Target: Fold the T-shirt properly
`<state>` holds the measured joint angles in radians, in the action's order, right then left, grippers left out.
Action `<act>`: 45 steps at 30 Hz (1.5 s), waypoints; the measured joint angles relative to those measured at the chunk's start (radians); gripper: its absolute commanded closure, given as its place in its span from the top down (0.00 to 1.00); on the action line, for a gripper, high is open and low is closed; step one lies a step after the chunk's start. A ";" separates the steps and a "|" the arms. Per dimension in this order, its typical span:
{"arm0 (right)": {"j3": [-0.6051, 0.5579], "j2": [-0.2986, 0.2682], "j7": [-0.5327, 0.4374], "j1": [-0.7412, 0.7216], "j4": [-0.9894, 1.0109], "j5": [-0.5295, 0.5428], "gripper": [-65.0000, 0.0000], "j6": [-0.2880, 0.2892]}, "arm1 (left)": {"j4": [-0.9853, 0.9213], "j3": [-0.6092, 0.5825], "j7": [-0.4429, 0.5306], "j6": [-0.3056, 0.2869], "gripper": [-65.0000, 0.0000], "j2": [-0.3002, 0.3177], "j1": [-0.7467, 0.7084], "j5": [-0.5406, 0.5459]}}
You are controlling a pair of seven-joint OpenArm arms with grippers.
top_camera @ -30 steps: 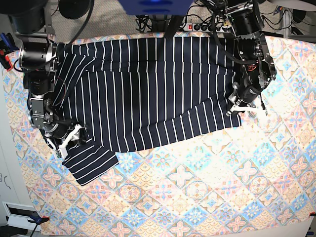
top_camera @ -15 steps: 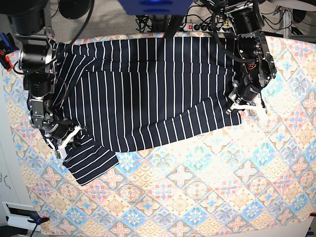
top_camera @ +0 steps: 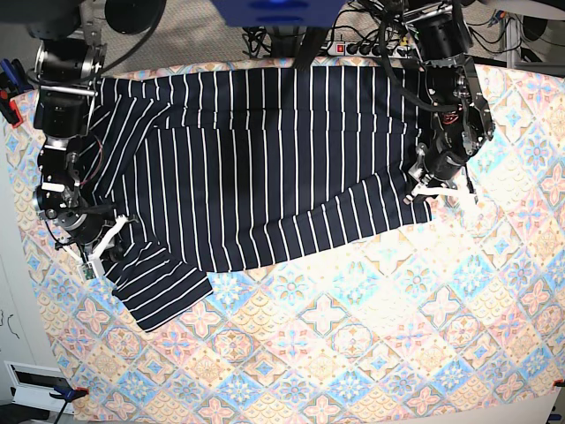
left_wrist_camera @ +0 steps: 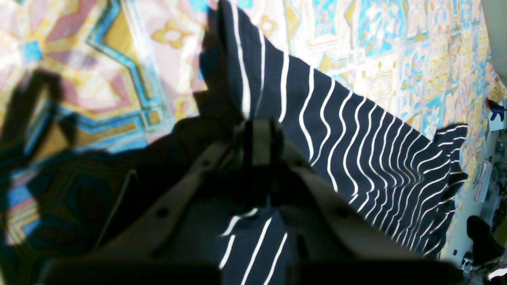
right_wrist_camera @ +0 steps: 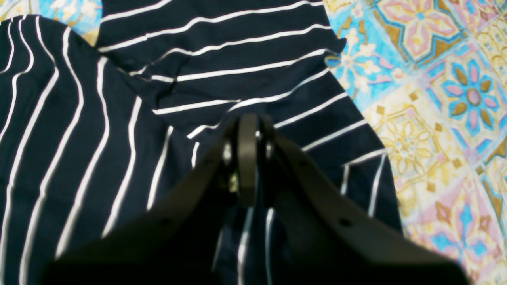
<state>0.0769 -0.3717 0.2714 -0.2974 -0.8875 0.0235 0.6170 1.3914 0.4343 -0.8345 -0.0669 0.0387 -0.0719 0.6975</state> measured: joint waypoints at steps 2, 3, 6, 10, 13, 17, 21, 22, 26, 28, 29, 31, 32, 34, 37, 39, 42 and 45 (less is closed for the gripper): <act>0.000 0.006 -0.013 -0.019 0.050 -0.008 0.24 0.000 | 0.000 0.000 0.000 0.000 0.00 0.000 0.000 0.000; -0.001 0.009 -0.012 -0.027 0.069 -0.032 0.30 0.000 | 0.000 0.000 0.000 0.000 0.00 0.000 0.000 0.000; -0.003 0.011 0.003 -0.047 0.122 -0.111 0.45 0.000 | 0.000 0.000 0.000 0.000 0.00 0.000 0.000 0.000; -0.002 0.005 0.003 -0.058 0.125 -0.129 0.55 -0.001 | 0.000 0.000 0.000 0.000 0.00 -0.002 0.000 0.000; -0.002 0.009 -0.006 -0.087 0.142 -0.128 0.58 -0.001 | 0.000 0.000 0.000 0.000 0.00 0.000 0.000 0.000; -0.002 0.013 -0.010 -0.117 0.191 -0.131 0.58 -0.005 | 0.000 0.000 0.000 0.000 0.00 0.000 0.000 0.000; 0.000 0.041 -0.047 -0.132 0.265 -0.133 0.58 0.001 | 0.000 0.000 0.000 0.000 0.00 0.000 0.000 0.000; 0.000 0.050 -0.052 -0.143 0.292 -0.132 0.58 0.000 | 0.000 0.000 0.000 0.000 0.00 0.000 0.000 0.000; 0.000 0.056 -0.105 -0.183 0.353 -0.132 0.58 -0.001 | 0.000 0.000 0.000 0.002 0.00 0.000 0.000 0.000; 0.000 0.050 -0.123 -0.190 0.365 -0.128 0.58 -0.005 | 0.000 0.000 0.000 0.003 0.00 0.000 0.000 0.000; 0.000 0.047 -0.124 -0.194 0.372 -0.130 0.58 -0.005 | 0.000 0.000 0.000 0.003 0.00 0.000 0.000 0.000; 0.000 0.044 -0.131 -0.199 0.396 -0.130 0.58 -0.005 | 0.000 0.000 0.000 0.002 0.00 0.000 0.000 0.000; 0.000 0.045 -0.129 -0.204 0.409 -0.131 0.58 -0.005 | 0.000 0.000 0.000 0.002 0.00 0.000 0.000 0.000; 0.000 0.048 -0.145 -0.219 0.438 -0.132 0.58 -0.005 | 0.000 0.000 0.000 0.003 0.00 0.000 0.000 0.000; 0.000 0.051 -0.175 -0.236 0.468 -0.131 0.58 -0.004 | 0.000 0.000 0.000 0.002 0.00 0.000 0.000 0.000; 0.000 0.050 -0.182 -0.243 0.483 -0.131 0.58 -0.005 | 0.000 0.000 0.000 0.003 0.00 0.000 0.000 0.000; 0.000 0.050 -0.188 -0.246 0.509 -0.129 0.58 -0.009 | 0.000 0.000 0.000 0.002 0.00 0.000 0.000 0.000; 0.000 0.050 -0.204 -0.245 0.536 -0.132 0.58 -0.037 | 0.000 0.000 0.000 0.002 0.00 0.000 0.000 0.000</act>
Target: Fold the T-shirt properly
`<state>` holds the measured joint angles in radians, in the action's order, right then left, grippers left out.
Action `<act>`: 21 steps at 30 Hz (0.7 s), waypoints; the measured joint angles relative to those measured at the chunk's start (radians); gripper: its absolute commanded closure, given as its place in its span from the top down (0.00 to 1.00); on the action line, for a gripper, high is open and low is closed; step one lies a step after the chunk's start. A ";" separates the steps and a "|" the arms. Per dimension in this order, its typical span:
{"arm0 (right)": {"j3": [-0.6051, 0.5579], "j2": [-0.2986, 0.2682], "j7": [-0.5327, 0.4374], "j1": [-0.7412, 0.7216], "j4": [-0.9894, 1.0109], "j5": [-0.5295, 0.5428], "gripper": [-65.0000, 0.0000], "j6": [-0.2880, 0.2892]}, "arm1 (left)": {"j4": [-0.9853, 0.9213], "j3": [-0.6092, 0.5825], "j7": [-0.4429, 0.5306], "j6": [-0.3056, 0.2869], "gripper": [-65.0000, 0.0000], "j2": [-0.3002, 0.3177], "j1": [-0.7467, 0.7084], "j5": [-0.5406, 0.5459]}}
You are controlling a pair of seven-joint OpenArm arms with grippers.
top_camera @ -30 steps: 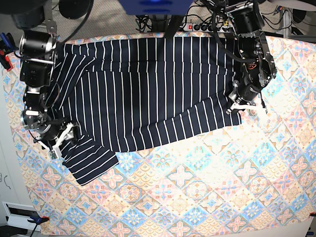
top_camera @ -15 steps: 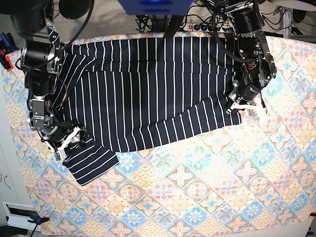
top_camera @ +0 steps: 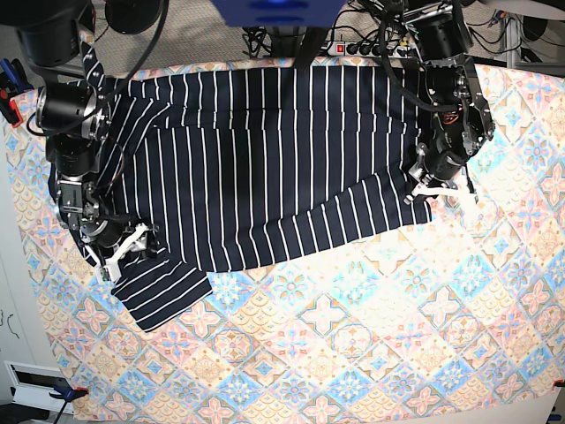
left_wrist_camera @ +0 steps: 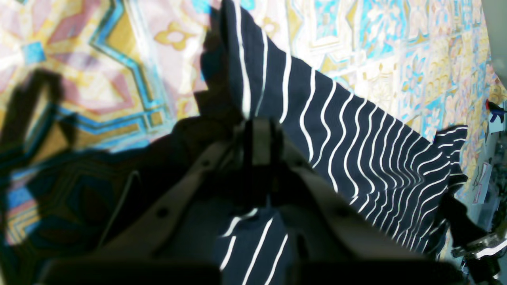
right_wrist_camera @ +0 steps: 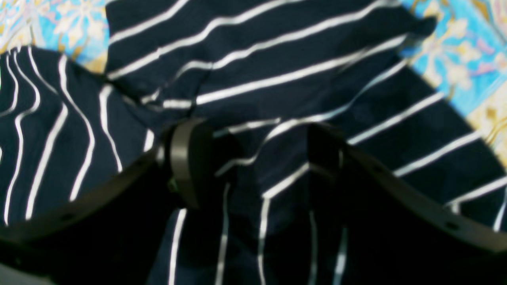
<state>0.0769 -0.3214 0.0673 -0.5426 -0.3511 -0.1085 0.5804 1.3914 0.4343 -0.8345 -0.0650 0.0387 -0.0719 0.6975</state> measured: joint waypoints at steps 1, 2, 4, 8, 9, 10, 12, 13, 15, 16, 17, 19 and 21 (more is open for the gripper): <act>0.000 0.000 -0.011 0.000 0.007 0.000 0.58 -0.021 | 0.000 0.000 0.000 0.000 0.00 0.000 0.000 0.000; 0.000 0.000 -0.019 0.000 0.010 0.001 0.58 -0.040 | 0.000 0.000 0.000 0.000 0.00 0.000 0.000 0.000; 0.000 -0.006 -0.026 0.000 0.013 0.000 0.58 -0.054 | 0.000 0.000 0.000 0.000 0.00 0.000 0.000 0.000; 0.000 -0.011 -0.027 0.000 0.013 0.000 0.58 -0.051 | 0.000 0.000 0.000 -0.001 0.00 0.000 0.000 0.000; 0.000 -0.011 -0.027 0.000 0.013 0.000 0.57 -0.051 | 0.000 0.000 0.000 -0.002 0.00 0.000 0.000 0.000; 0.000 -0.011 -0.027 0.000 0.013 0.000 0.57 -0.051 | 0.000 0.000 0.000 -0.002 0.00 0.000 0.000 0.000; 0.000 -0.010 -0.026 0.000 0.013 0.000 0.56 -0.051 | 0.000 0.000 0.000 -0.002 0.00 0.000 0.000 0.000; 0.000 -0.010 -0.026 0.000 0.013 0.000 0.53 -0.051 | 0.000 0.000 0.000 -0.002 0.00 0.000 0.000 0.000; 0.000 -0.010 -0.026 0.000 0.021 0.002 0.45 -0.051 | 0.000 0.000 0.000 -0.002 0.00 0.000 0.000 0.000; 0.000 -0.010 -0.027 -0.001 0.035 0.004 0.39 -0.051 | 0.000 0.000 0.000 -0.002 0.00 0.000 0.000 0.000; 0.000 -0.009 -0.041 -0.002 0.056 0.005 0.33 -0.053 | 0.000 0.000 0.000 -0.002 0.00 0.000 0.000 0.000; 0.000 -0.009 -0.064 -0.001 0.077 0.018 0.23 -0.058 | 0.000 0.000 0.000 -0.002 0.00 0.000 0.000 0.000; 0.000 -0.009 -0.053 -0.004 0.077 0.014 0.14 -0.058 | 0.000 0.000 0.000 -0.002 0.00 0.000 0.000 0.000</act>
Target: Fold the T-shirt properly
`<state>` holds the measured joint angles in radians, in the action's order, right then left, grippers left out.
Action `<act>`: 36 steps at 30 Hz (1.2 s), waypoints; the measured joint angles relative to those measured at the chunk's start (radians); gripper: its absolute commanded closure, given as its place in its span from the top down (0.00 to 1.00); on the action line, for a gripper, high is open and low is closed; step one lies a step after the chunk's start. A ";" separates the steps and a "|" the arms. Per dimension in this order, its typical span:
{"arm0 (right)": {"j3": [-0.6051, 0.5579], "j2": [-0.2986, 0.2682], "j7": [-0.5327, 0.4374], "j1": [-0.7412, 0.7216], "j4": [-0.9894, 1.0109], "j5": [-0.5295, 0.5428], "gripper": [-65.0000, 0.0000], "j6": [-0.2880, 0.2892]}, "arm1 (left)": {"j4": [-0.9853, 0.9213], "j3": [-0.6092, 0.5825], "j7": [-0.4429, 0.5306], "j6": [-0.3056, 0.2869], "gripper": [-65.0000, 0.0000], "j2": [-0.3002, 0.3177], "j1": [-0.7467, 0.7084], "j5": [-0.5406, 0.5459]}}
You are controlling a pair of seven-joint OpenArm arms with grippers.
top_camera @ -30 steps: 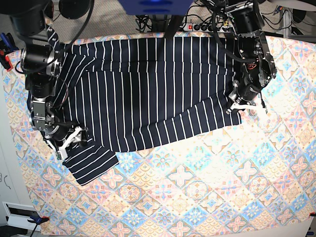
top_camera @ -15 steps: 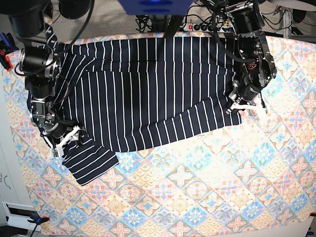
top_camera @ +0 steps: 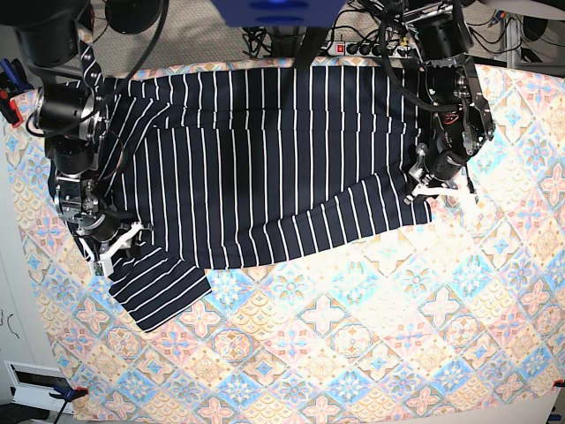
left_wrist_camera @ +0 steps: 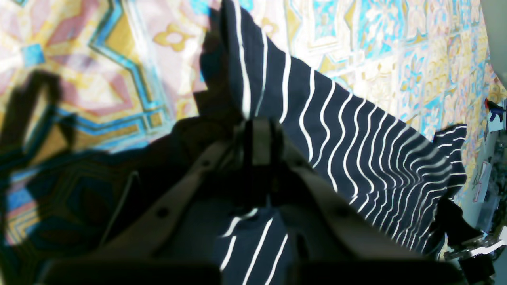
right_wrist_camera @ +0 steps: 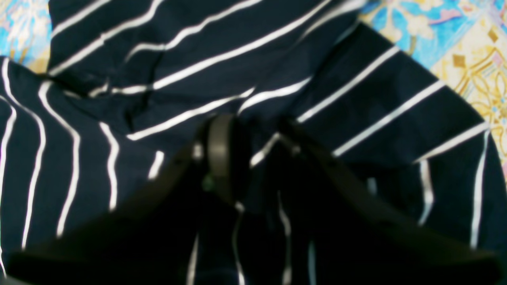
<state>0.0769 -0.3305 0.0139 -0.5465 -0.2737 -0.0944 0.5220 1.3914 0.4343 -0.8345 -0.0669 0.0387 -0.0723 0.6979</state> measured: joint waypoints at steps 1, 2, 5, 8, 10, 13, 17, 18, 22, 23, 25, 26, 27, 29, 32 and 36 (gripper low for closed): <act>0.000 0.001 0.000 0.000 0.000 0.000 0.10 0.000 | 0.000 0.000 0.000 0.000 0.00 0.000 0.000 0.000; 0.000 0.001 0.000 0.000 0.000 0.001 0.06 0.002 | 0.000 0.000 0.000 0.000 0.00 0.000 0.000 0.000; 0.001 0.001 0.000 0.001 0.000 0.000 0.03 0.004 | 0.000 0.000 0.000 0.000 0.00 0.000 0.000 0.000; 0.005 0.002 0.035 0.010 -0.051 -0.013 0.03 0.011 | 0.000 0.000 0.000 0.000 0.00 -0.001 0.000 0.000; 0.005 0.002 0.072 0.032 -0.124 -0.008 0.02 0.015 | 0.000 0.000 0.000 0.000 0.00 -0.001 0.000 0.000; 0.006 0.002 0.155 0.093 -0.282 -0.010 0.02 0.015 | 0.000 0.000 -0.003 0.000 0.00 -0.002 0.000 0.000; 0.006 0.001 0.246 0.168 -0.476 -0.007 0.02 0.019 | 0.000 0.000 -0.004 0.000 0.00 0.000 0.000 0.003; 0.006 0.001 0.260 0.185 -0.512 -0.005 0.02 0.018 | 0.000 0.000 -0.004 0.000 0.00 0.001 0.000 0.003; 0.020 0.005 0.309 0.257 -0.651 -0.007 0.02 0.019 | 0.000 0.000 -0.004 0.000 0.00 0.001 0.000 0.004; 0.040 0.010 0.319 0.278 -0.685 -0.004 0.02 0.023 | 0.000 0.000 -0.004 0.000 0.00 0.001 0.000 0.003; 0.090 0.014 0.359 0.317 -0.750 -0.004 0.02 0.026 | 0.000 0.000 -0.004 -0.001 0.00 0.003 0.000 0.005; 0.113 0.015 0.366 0.336 -0.779 -0.004 0.02 0.026 | 0.000 0.000 -0.005 -0.001 0.00 0.008 0.000 0.004; 0.136 0.014 0.375 0.357 -0.809 -0.005 0.02 0.031 | 0.000 0.000 -0.012 -0.004 0.00 0.018 -0.001 0.008; 0.171 0.010 0.390 0.392 -0.861 -0.003 0.02 0.071 | 0.002 0.001 -0.006 -0.009 0.00 0.035 -0.009 0.012; 0.211 0.015 0.421 0.439 -0.919 0.001 0.02 0.093 | 0.003 0.001 -0.010 -0.009 0.00 0.040 -0.019 0.014; 0.242 0.015 0.424 0.523 -1.006 0.004 0.02 0.094 | 0.003 0.006 -0.012 -0.047 0.00 0.065 -0.040 0.072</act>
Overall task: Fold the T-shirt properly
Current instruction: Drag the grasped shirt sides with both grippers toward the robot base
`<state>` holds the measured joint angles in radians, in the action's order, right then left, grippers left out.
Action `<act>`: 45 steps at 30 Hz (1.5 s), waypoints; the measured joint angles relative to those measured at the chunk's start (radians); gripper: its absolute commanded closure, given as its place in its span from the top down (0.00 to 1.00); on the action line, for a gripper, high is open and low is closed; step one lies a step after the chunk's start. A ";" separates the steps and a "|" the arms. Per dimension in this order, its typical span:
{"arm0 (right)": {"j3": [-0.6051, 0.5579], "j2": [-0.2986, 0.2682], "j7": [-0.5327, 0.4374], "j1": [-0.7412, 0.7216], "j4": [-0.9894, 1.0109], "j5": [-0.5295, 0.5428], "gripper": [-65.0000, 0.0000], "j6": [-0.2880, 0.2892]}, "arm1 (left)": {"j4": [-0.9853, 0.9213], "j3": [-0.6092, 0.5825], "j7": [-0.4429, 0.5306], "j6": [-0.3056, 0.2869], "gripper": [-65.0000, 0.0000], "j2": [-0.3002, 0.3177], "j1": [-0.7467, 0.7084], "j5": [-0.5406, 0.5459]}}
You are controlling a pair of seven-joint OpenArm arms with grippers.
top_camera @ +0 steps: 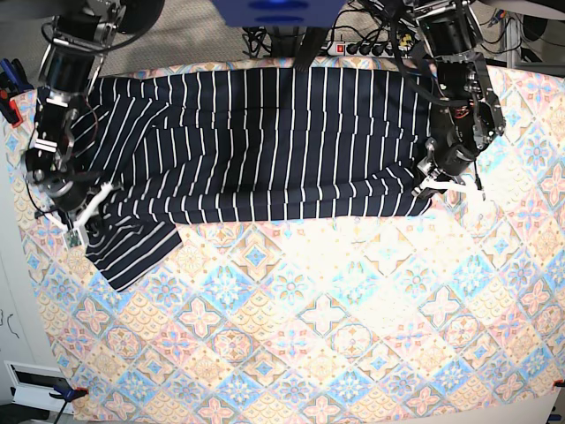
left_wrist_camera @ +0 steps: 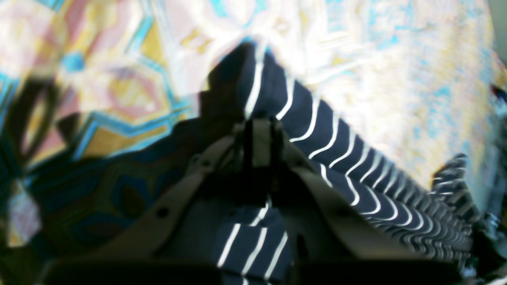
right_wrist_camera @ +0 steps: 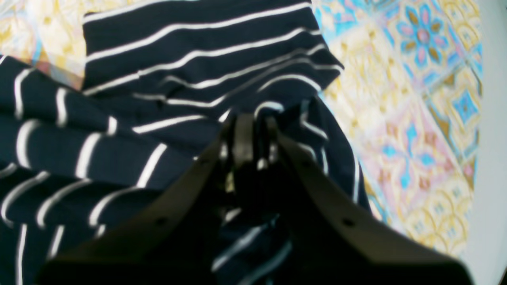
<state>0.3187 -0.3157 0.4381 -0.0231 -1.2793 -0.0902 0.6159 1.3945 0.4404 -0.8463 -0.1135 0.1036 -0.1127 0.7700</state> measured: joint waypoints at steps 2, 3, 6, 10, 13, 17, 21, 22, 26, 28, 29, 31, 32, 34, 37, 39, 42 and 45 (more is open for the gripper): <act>0.012 0.000 0.002 0.041 -0.035 0.005 0.02 0.001 | 0.001 0.014 -0.006 -0.010 0.00 0.011 -0.014 0.044; 0.017 0.002 0.007 0.058 -0.052 0.019 0.02 0.003 | 0.001 0.022 -0.007 -0.009 0.00 0.016 -0.023 0.053; 0.037 0.002 0.004 0.114 -0.109 0.088 0.02 0.004 | 0.001 0.024 -0.004 -0.007 0.00 0.024 -0.055 0.095; 0.065 0.002 0.001 0.188 -0.168 0.122 0.02 0.009 | 0.002 0.023 -0.010 -0.011 0.00 0.044 -0.104 0.151; 0.079 0.002 0.006 0.254 -0.209 0.121 0.02 0.010 | 0.004 0.022 -0.007 -0.010 0.00 0.047 -0.141 0.178; 0.110 0.001 0.003 0.320 -0.266 0.159 0.02 0.010 | 0.075 0.019 -0.010 -0.007 0.00 0.046 -0.208 0.174; 0.144 0.000 0.003 0.378 -0.300 0.233 0.02 0.009 | 0.175 0.019 -0.009 -0.010 0.00 0.045 -0.268 0.177; 0.150 0.000 0.001 0.391 -0.305 0.234 0.02 0.009 | 0.180 0.019 -0.009 -0.013 0.00 0.045 -0.275 0.182; 0.151 0.001 0.004 0.420 -0.305 0.233 0.02 0.008 | 0.180 0.019 -0.010 -0.010 0.00 0.043 -0.307 0.177; 0.151 0.000 0.004 0.437 -0.305 0.234 0.02 0.009 | 0.180 0.019 -0.010 -0.011 0.00 0.043 -0.332 0.177; 0.151 0.001 0.004 0.441 -0.305 0.234 0.02 0.009 | 0.180 0.019 -0.011 -0.011 0.00 0.043 -0.335 0.177; 0.151 0.002 0.005 0.450 -0.305 0.233 0.02 0.008 | 0.179 0.019 -0.010 -0.010 0.00 0.043 -0.354 0.179; 0.151 0.002 0.005 0.451 -0.305 0.233 0.02 0.008 | 0.179 0.019 -0.010 -0.011 0.00 0.043 -0.359 0.178; 0.151 0.002 0.004 0.450 -0.303 0.234 0.02 0.009 | 0.179 0.019 -0.010 -0.011 0.00 0.043 -0.365 0.177; 0.149 0.002 0.003 0.450 -0.291 0.233 0.03 0.008 | 0.175 0.012 -0.008 -0.011 0.00 0.044 -0.368 0.174; 0.148 0.000 0.003 0.447 -0.275 0.230 0.03 0.008 | 0.169 -0.010 0.001 -0.010 0.00 0.049 -0.370 0.172; 0.122 -0.001 0.004 0.447 -0.240 0.227 0.03 -0.006 | 0.169 -0.026 0.001 -0.006 0.00 0.048 -0.373 0.167; 0.101 0.001 0.005 0.447 -0.224 0.176 0.03 -0.004 | 0.169 -0.026 0.001 -0.007 0.00 0.046 -0.372 0.116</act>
<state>0.4198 -0.3149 0.4427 0.4240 -1.5032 0.0860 0.6117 1.5635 0.4145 -0.8452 -0.1207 0.1497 -0.4850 0.8864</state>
